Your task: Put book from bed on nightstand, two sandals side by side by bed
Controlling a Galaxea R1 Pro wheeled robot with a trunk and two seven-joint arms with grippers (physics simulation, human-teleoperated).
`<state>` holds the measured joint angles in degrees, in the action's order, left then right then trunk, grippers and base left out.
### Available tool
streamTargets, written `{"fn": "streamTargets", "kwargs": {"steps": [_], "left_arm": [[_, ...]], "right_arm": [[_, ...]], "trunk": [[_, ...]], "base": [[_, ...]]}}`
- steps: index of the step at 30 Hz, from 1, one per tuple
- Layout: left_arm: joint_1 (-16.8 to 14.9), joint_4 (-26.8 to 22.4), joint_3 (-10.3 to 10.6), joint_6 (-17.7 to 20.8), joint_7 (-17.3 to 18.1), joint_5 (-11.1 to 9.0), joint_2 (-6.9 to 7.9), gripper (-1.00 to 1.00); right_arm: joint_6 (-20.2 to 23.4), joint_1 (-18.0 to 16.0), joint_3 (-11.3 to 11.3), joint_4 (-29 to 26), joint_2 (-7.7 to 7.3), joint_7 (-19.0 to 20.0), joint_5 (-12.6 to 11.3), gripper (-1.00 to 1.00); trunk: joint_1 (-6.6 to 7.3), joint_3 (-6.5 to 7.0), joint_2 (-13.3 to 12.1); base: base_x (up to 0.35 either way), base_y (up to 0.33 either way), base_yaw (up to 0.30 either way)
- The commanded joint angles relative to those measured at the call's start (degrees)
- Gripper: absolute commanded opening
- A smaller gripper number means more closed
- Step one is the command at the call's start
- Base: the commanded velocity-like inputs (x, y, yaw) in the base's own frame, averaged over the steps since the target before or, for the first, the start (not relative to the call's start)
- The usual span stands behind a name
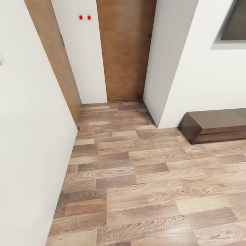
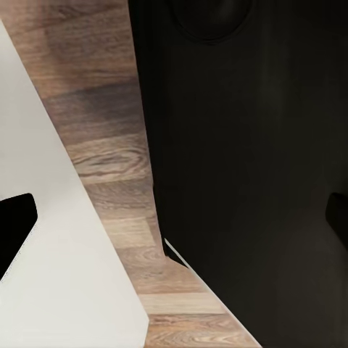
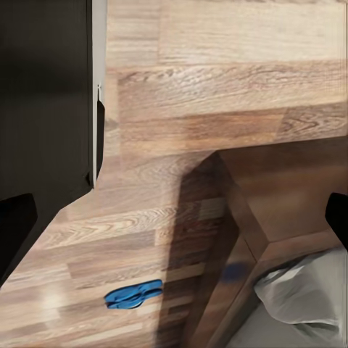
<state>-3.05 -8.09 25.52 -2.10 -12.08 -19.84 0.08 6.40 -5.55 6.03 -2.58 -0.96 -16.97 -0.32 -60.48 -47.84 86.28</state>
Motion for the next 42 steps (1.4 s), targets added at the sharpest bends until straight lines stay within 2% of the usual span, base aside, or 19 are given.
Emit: {"fn": "streamTargets", "kwargs": {"steps": [1, 42], "left_arm": [[0.0, 0.0, 0.5, -0.2, -0.2, -0.5, 0.01, 1.0], [0.0, 0.0, 0.4, -0.1, -0.2, -0.5, 0.01, 1.0]], "right_arm": [[0.5, 0.0, 0.5, -0.1, -0.01, -0.2, 0.0, 1.0], [0.5, 0.0, 0.5, -0.1, -0.01, -0.2, 0.0, 1.0]], "trunk": [[-0.01, -0.04, 0.0], [-0.01, -0.04, 0.0]], "base": [[0.146, 0.0, 0.0], [0.167, 0.0, 0.0]]}}
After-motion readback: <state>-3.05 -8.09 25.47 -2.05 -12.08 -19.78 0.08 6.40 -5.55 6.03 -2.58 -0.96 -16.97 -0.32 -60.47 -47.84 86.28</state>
